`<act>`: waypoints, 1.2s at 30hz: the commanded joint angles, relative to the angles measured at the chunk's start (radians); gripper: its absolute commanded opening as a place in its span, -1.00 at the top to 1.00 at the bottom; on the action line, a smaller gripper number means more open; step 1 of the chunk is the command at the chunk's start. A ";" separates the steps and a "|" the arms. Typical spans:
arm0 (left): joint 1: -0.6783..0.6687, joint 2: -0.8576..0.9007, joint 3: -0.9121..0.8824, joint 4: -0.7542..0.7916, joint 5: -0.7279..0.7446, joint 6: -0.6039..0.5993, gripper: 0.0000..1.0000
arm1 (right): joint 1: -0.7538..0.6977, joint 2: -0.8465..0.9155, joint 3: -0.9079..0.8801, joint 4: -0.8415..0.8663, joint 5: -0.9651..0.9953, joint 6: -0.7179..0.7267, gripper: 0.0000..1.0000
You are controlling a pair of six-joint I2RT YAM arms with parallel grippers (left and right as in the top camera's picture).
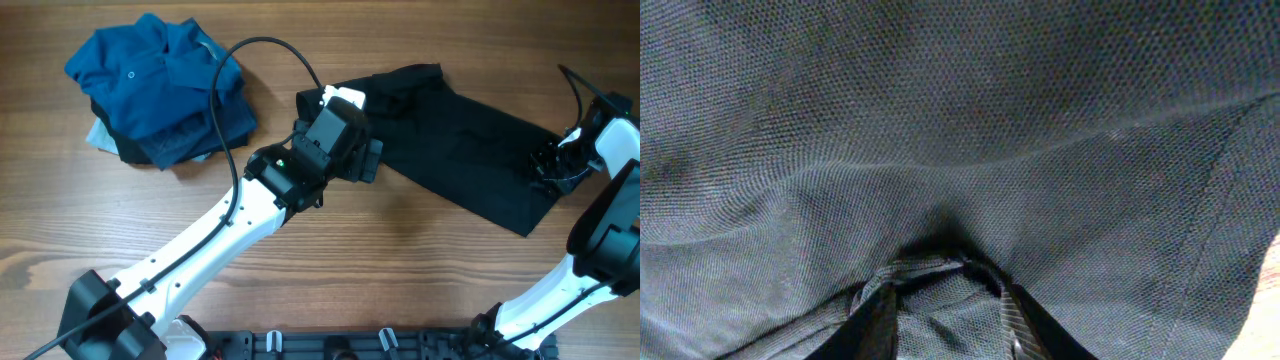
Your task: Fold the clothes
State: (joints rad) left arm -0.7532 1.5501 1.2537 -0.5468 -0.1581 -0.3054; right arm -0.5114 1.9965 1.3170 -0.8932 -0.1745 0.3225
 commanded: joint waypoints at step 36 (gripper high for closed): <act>0.005 -0.019 -0.004 -0.001 0.013 -0.002 -0.99 | 0.013 -0.211 -0.056 0.020 0.037 0.053 -0.03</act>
State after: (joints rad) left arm -0.7528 1.5501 1.2537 -0.5468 -0.1581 -0.3054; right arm -0.5102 1.7367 1.3201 -0.9031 -0.1474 0.3378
